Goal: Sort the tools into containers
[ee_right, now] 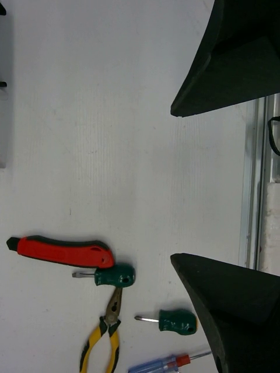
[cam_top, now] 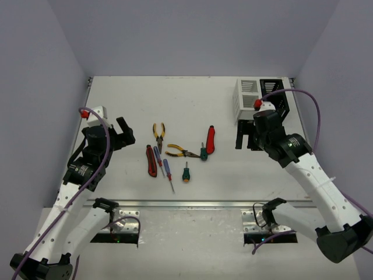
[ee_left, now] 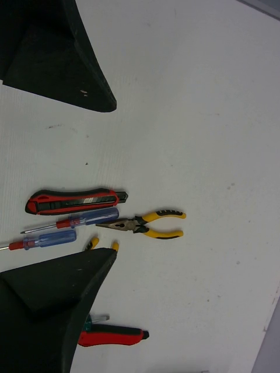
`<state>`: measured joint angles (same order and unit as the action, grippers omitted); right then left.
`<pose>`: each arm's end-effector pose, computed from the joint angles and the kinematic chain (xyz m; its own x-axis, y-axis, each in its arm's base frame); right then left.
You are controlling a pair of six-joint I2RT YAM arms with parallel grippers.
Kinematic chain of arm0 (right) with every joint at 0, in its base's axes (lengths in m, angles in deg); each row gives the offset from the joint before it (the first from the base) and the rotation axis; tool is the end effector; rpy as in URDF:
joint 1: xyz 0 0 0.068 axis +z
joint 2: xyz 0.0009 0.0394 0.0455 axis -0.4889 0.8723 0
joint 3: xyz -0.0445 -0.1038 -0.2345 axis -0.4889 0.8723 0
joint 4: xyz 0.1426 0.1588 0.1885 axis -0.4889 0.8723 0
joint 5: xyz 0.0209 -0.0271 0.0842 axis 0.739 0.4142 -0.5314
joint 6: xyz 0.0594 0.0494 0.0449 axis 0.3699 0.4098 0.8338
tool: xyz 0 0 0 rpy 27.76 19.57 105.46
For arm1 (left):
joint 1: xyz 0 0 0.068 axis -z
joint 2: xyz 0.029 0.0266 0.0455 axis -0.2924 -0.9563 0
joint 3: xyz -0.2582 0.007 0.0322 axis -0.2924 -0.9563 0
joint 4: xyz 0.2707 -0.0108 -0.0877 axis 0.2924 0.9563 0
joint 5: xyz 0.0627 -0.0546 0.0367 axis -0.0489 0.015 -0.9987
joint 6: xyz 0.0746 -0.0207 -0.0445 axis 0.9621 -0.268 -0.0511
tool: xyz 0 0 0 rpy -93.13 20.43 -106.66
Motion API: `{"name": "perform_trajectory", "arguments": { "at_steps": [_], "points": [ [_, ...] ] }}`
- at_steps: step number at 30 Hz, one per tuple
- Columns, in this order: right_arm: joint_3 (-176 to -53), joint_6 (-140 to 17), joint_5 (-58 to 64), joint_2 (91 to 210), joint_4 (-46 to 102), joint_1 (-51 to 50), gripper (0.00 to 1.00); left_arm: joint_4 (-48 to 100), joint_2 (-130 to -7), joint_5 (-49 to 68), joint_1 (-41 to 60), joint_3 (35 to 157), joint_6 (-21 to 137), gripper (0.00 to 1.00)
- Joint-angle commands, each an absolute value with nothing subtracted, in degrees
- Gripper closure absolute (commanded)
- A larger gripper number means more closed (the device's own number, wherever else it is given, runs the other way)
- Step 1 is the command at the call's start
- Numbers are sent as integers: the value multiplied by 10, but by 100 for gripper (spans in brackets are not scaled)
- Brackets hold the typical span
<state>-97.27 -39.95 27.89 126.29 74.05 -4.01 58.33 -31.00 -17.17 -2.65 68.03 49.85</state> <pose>0.2435 0.0882 0.2851 -0.6652 0.1875 -0.7227 0.1185 0.9822 0.1458 0.2208 -0.0302 0.2959 -0.3583 -0.2391 -0.9024 -0.1787 0.9663 -0.1851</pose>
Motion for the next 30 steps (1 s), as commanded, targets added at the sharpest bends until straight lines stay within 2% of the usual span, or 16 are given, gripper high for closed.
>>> {"name": "perform_trajectory", "arguments": {
  "at_steps": [1, 4, 6, 11, 13, 15, 16, 17, 22, 30],
  "points": [
    [-986, -386, 216, 1293, 669, -41, 1, 566, -306, -166, -21, 682, 502, 0],
    [-1001, -362, 169, 1367, 641, -42, 1, 565, -307, -167, -21, 682, 502, 0],
    [-1054, -340, 148, 1442, 644, -36, 1, 565, -307, -166, -21, 681, 502, 0],
    [-1139, -308, 198, 1603, 630, -9, 2, 564, -303, -164, -21, 679, 502, 0],
    [-1163, -301, 197, 1667, 630, -7, 7, 564, -302, -165, -21, 679, 502, 0],
    [-1212, -301, 199, 1730, 630, -3, 19, 564, -302, -164, -21, 679, 502, 0],
    [-1214, -301, 199, 1750, 630, -3, 19, 564, -301, -164, -21, 678, 502, 0],
    [-1233, -301, 207, 1788, 628, -2, 24, 563, -301, -163, -21, 678, 503, 0],
    [-1307, -303, 246, 1895, 658, -4, 30, 560, -303, -153, -21, 678, 505, 0],
    [-1314, -295, 244, 1951, 646, -20, 39, 557, -301, -145, -21, 677, 506, 0]
  ]
}}
